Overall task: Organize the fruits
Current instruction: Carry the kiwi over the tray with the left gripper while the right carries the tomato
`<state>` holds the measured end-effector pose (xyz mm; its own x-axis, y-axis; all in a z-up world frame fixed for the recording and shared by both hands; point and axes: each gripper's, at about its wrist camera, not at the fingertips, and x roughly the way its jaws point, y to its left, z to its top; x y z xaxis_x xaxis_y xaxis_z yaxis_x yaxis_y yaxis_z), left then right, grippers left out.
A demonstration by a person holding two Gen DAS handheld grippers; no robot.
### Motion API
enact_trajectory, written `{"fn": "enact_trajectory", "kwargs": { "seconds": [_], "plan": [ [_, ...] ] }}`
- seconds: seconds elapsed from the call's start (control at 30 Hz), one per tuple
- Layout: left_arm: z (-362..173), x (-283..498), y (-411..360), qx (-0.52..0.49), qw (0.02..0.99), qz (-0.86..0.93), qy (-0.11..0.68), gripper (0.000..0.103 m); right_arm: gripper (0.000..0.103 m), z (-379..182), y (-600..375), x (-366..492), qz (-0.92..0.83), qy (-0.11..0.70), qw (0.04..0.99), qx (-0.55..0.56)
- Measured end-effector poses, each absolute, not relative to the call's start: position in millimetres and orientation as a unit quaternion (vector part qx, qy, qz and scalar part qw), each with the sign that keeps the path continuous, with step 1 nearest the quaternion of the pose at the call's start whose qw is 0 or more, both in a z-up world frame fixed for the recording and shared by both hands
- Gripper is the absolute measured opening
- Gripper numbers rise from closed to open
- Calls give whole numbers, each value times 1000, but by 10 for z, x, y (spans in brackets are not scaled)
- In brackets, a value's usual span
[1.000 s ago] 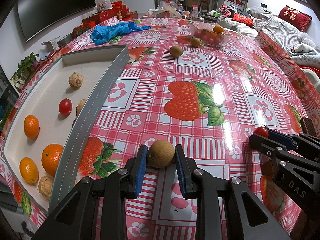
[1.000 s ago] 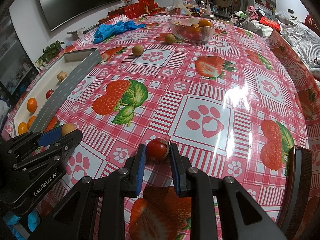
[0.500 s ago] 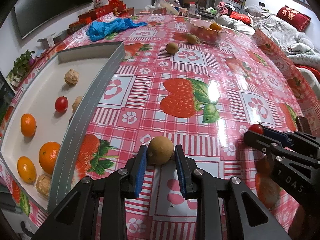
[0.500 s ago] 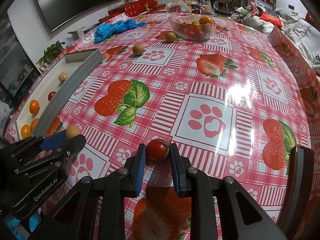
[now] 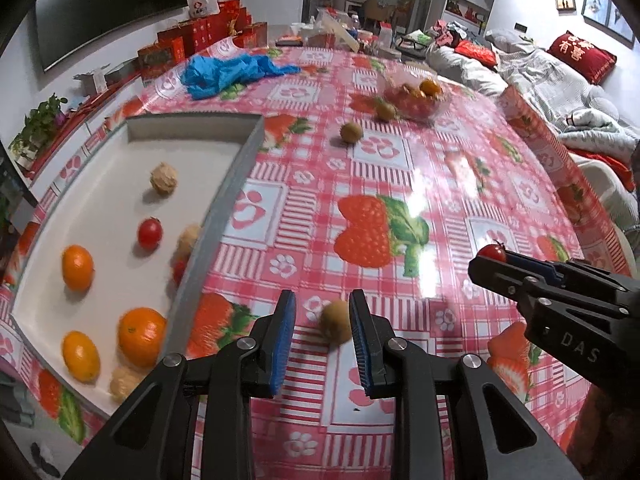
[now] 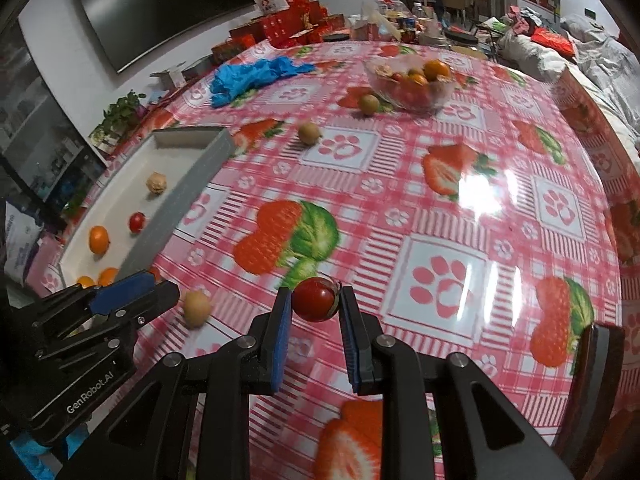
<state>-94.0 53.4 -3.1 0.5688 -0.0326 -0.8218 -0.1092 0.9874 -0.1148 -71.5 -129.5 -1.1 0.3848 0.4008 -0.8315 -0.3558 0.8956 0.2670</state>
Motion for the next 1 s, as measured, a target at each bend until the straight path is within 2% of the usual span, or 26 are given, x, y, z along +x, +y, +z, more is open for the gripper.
{"fn": "enact_trajectory", "kwargs": {
  "seconds": [0.63,1.0],
  "plan": [
    [192,-916,1567,-80,887,98,445,29,26,448,-196,-461,320,498,806,-28],
    [-27,-943,2258,-102,859,167,474,29,26,228,785,-410,385,539,746,-65]
  ]
}}
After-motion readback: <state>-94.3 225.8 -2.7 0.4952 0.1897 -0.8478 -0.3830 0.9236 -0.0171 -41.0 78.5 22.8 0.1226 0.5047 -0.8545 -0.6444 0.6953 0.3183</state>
